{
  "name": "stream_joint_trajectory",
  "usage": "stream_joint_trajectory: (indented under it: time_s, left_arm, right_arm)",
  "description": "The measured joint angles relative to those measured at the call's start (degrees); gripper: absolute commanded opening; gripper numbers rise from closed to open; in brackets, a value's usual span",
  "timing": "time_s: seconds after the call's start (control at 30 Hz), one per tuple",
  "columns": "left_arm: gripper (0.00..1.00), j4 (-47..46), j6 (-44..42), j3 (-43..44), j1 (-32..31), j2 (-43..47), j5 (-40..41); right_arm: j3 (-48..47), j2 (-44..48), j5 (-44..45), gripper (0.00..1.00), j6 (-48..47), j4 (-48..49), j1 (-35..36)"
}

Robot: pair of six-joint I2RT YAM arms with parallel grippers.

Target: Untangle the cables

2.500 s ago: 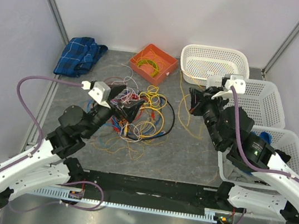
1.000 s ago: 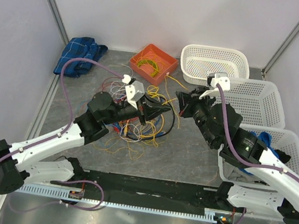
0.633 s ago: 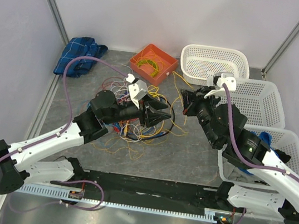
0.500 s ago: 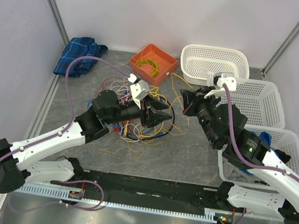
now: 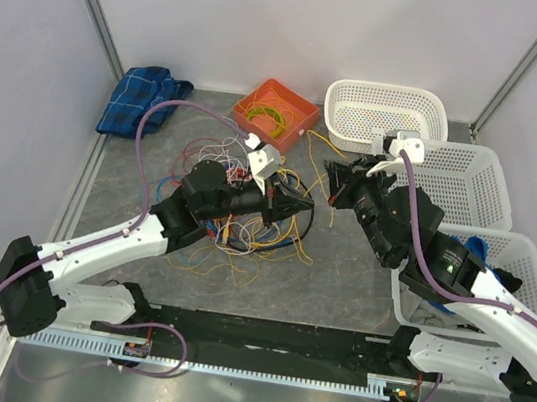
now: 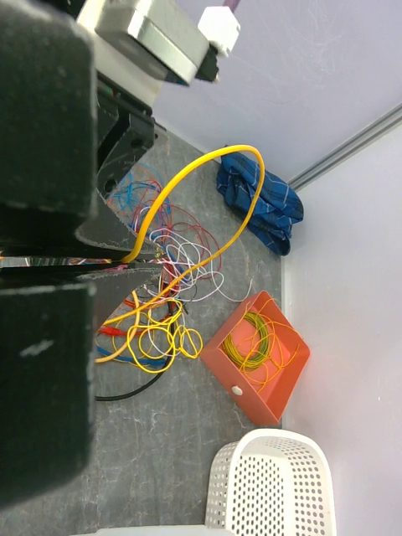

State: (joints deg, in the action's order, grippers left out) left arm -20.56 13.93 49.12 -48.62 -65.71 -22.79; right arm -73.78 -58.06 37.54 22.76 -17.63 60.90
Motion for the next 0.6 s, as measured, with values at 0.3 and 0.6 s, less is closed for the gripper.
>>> stream_joint_trajectory:
  time_s: [0.3, 0.6]
  left_arm:
    - [0.02, 11.6, 0.7, 7.4, 0.0, -1.2, 6.4]
    - [0.02, 28.9, 0.7, 32.0, 0.2, -3.4, 20.4]
  right_arm:
    - [4.3, 2.5, 1.2, 0.40, -0.5, 0.5, 0.0]
    - [14.9, 7.1, 2.2, 0.98, 2.2, 0.5, 0.0]
